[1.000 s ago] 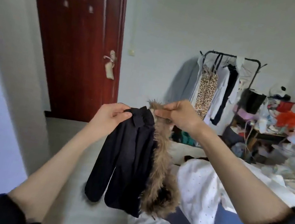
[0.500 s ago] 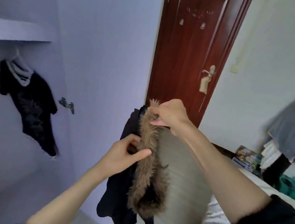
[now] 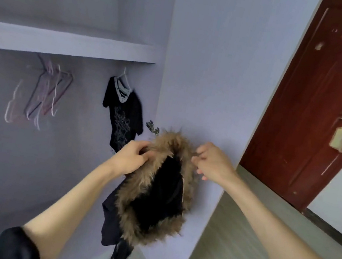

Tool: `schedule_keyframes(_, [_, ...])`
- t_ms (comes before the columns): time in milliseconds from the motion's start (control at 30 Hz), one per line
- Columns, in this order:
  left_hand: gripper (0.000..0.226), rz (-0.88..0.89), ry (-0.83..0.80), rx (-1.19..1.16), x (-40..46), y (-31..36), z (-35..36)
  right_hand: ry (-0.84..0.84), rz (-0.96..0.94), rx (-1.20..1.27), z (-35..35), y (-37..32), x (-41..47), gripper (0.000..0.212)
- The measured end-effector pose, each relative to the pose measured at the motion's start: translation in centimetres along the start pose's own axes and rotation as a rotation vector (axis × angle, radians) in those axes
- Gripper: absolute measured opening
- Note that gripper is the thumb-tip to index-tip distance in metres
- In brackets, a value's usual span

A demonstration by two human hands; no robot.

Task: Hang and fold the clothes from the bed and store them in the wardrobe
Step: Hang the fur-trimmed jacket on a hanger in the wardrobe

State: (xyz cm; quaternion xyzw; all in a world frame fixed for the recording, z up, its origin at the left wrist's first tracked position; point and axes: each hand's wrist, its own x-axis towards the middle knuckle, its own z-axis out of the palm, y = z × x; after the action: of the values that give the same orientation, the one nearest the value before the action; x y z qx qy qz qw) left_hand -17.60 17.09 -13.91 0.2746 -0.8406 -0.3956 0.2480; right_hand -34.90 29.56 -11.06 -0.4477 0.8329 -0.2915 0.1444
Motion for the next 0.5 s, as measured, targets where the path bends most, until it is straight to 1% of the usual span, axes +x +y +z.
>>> schedule_keyframes(67, [0.015,0.000,-0.026,0.076,0.9,0.5,-0.8,-0.170,-0.125,-0.092,1.2,0.3,0.8,0.065])
schedule_keyframes(100, [0.017,0.001,-0.046,0.107,1.2,0.7,-0.8,-0.227,-0.184,-0.115,1.9,0.3,1.0,0.079])
schedule_keyframes(133, [0.017,0.001,-0.067,0.136,1.4,0.9,-0.8,-0.258,-0.251,-0.118,2.6,0.2,1.4,0.085])
schedule_keyframes(167, [0.017,0.003,-0.093,0.156,1.4,0.9,-0.7,-0.262,-0.307,-0.095,3.4,0.1,1.8,0.084])
schedule_keyframes(200, [0.018,0.005,-0.111,0.166,1.3,0.7,-0.7,-0.253,-0.357,-0.047,4.3,0.0,2.2,0.076])
schedule_keyframes(300, [0.018,-0.038,-0.101,0.164,0.7,-0.3,-1.5,-0.241,-0.428,0.080,6.1,-0.8,3.1,0.030])
schedule_keyframes(333, [0.018,-0.072,-0.079,0.166,0.3,-0.9,-2.0,-0.266,-0.447,0.118,6.8,-1.1,3.5,0.018])
schedule_keyframes(367, [0.018,-0.102,-0.054,0.168,-0.1,-1.4,-2.5,-0.282,-0.467,0.150,7.2,-1.6,3.9,0.011])
schedule_keyframes(433, [0.015,-0.130,0.030,0.137,-0.8,-2.7,-3.1,-0.285,-0.485,0.203,7.8,-2.7,4.8,0.009])
schedule_keyframes(500, [0.011,-0.153,0.189,0.080,-1.9,-4.0,-3.2,-0.272,-0.501,0.184,8.6,-4.3,6.1,0.009])
